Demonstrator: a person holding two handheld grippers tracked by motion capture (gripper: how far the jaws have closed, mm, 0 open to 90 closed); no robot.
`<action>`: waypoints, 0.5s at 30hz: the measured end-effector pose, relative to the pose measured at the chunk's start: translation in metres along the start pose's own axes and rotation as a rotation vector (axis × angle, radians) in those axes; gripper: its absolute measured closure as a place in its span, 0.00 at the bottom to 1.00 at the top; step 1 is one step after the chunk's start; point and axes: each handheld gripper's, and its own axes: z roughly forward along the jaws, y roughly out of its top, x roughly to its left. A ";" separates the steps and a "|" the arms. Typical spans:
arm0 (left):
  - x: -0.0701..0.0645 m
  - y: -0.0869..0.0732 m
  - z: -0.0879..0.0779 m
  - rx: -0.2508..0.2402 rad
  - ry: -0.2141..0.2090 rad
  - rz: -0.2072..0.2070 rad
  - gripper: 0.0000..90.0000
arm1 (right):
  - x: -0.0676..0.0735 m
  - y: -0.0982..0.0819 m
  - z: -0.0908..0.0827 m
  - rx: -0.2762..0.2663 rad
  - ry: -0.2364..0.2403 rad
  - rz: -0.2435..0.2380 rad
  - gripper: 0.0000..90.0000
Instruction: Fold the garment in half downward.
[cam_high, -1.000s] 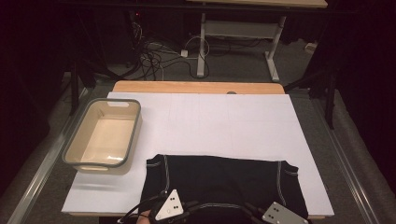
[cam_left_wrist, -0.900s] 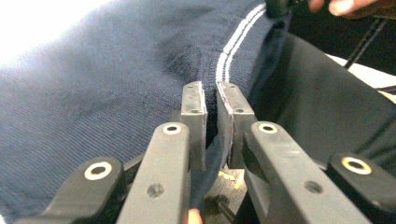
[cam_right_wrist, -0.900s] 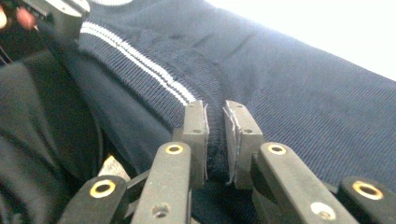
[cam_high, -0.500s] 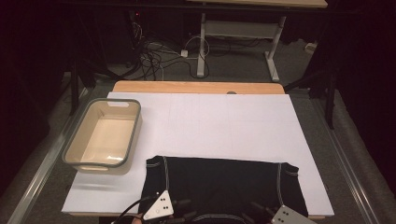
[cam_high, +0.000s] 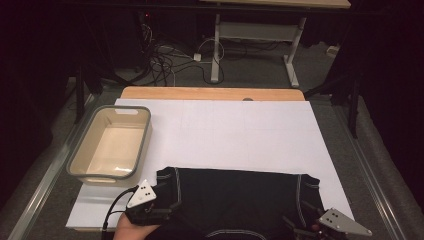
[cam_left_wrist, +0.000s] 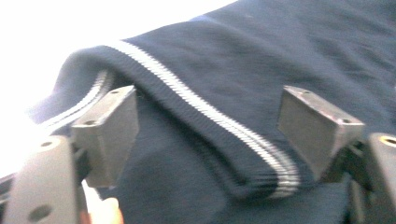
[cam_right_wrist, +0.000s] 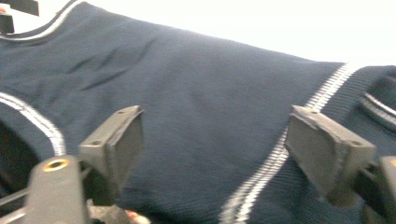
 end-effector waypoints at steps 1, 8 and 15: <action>0.002 0.000 0.000 -0.002 0.002 -0.003 0.18 | -0.002 -0.001 0.000 -0.002 -0.006 0.000 0.18; 0.005 0.000 0.000 -0.004 0.011 -0.011 0.09 | -0.009 -0.003 -0.001 -0.011 -0.031 0.012 0.10; 0.007 0.002 0.002 0.008 0.002 -0.032 0.00 | -0.016 -0.005 -0.001 -0.014 -0.048 0.033 0.00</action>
